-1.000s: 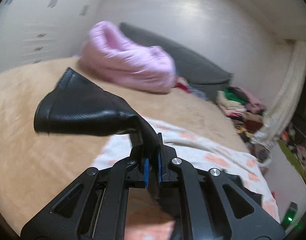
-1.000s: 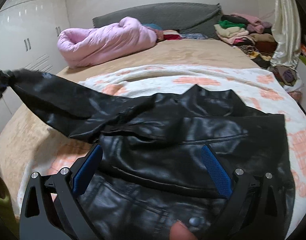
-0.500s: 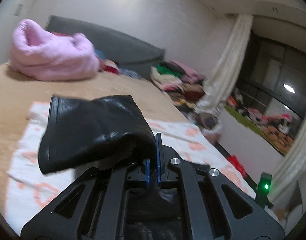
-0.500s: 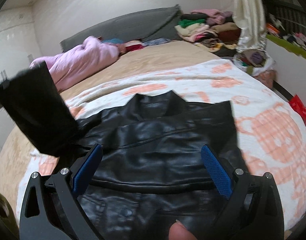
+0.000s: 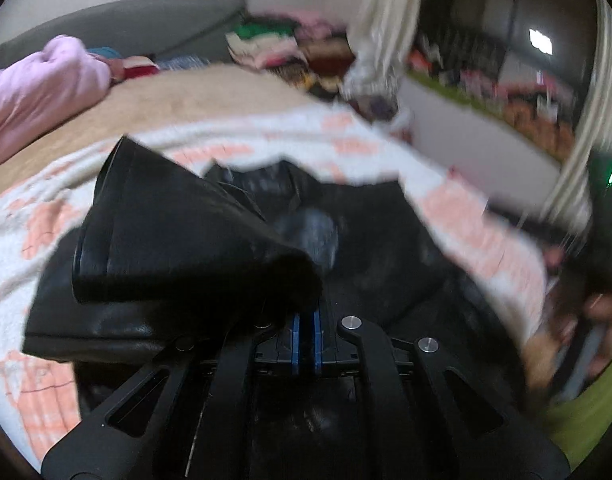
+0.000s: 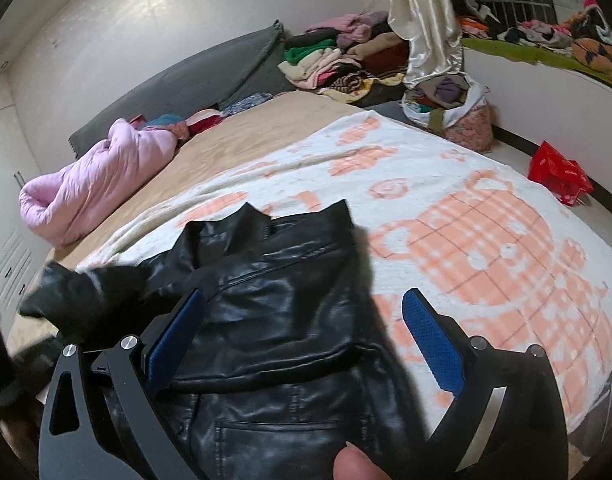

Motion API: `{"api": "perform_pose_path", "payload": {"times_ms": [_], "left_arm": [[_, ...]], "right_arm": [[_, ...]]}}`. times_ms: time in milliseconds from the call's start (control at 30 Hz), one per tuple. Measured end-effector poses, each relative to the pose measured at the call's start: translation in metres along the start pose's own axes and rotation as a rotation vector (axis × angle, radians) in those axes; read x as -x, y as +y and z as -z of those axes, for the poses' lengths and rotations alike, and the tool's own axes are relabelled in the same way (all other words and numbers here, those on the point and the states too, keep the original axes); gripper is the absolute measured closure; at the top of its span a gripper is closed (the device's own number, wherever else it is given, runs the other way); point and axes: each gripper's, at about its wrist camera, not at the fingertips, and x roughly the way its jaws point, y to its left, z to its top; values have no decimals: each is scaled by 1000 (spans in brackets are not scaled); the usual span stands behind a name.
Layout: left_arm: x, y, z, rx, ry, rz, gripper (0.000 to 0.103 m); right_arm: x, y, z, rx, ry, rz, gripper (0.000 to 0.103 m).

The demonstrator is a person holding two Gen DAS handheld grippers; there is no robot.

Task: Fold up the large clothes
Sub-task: 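Fold the sleeve across the jacket front with the left tool and release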

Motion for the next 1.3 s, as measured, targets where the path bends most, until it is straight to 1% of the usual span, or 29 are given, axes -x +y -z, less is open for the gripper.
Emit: {"api": "perform_pose_path", "payload": {"times_ms": [100, 133, 200, 267, 333, 367, 400, 467, 500, 533, 567, 667, 700, 733, 767, 867, 933, 967, 1033, 1067, 1100, 1133, 1167, 1233, 1267, 1300], "left_arm": [[-31, -13, 20, -110, 81, -52, 101], [-33, -17, 24, -130, 100, -58, 100], [-48, -23, 35, -169, 154, -70, 93], [-52, -26, 41, -200, 178, -79, 88], [-50, -30, 43, -227, 180, -75, 71], [-46, -32, 43, -220, 183, -43, 48], [-41, -31, 43, -209, 184, -21, 36], [-30, -31, 43, -203, 180, 12, 35], [-24, -31, 42, -206, 172, 22, 32], [-18, -31, 39, -204, 161, 33, 27], [-9, -28, 36, -187, 144, 48, 17], [7, -12, 20, -131, 94, 32, 16], [11, -6, 16, -115, 77, 16, 15], [15, 4, 8, -92, 55, -8, 14], [21, 19, 2, -52, 31, -38, 12], [40, 70, -12, 94, -25, -100, 10], [51, 96, -18, 168, -56, -137, 10], [61, 110, -17, 210, -74, -166, 10], [71, 130, -16, 261, -94, -208, 10], [73, 143, -15, 300, -100, -230, 10], [76, 153, -13, 329, -105, -238, 10], [78, 161, -12, 357, -113, -242, 10], [75, 173, -10, 401, -114, -247, 10], [75, 187, -4, 462, -116, -245, 12], [72, 194, -3, 496, -119, -238, 19], [71, 198, -1, 515, -126, -229, 28]], "right_arm": [[0, -10, 0, -21, 4, 6, 5], [-1, -12, 0, -23, 5, 7, 5], [-1, -14, 0, -26, 9, 11, 5], [-2, -17, 0, -34, 11, 12, 5], [-4, -21, 0, -43, 19, 13, 5], [-5, -22, 0, -46, 24, 14, 5], [-6, -22, 0, -49, 28, 14, 5], [-11, -23, 1, -52, 50, 1, 5], [-13, -23, 2, -54, 59, -8, 5], [-18, -22, 4, -59, 83, -35, 5], [-23, -19, 7, -63, 111, -65, 5], [-40, -5, 17, -58, 180, -135, 5], [-50, 6, 22, -43, 215, -172, 8], [-55, 14, 24, -30, 233, -197, 12], [-62, 24, 26, -14, 254, -212, 22], [-85, 49, 32, 25, 299, -216, 23], [-98, 57, 36, 19, 330, -207, 33], [-101, 60, 37, 15, 330, -217, 46], [-103, 69, 37, 29, 316, -220, 57], [-101, 72, 35, 45, 299, -220, 71], [-98, 77, 32, 66, 279, -251, 86], [-95, 82, 29, 84, 265, -278, 90], [-91, 84, 25, 103, 248, -285, 94], [-75, 95, 12, 188, 187, -280, 97], [-68, 99, 5, 233, 159, -277, 97], [-61, 104, -3, 274, 133, -274, 97]]}}
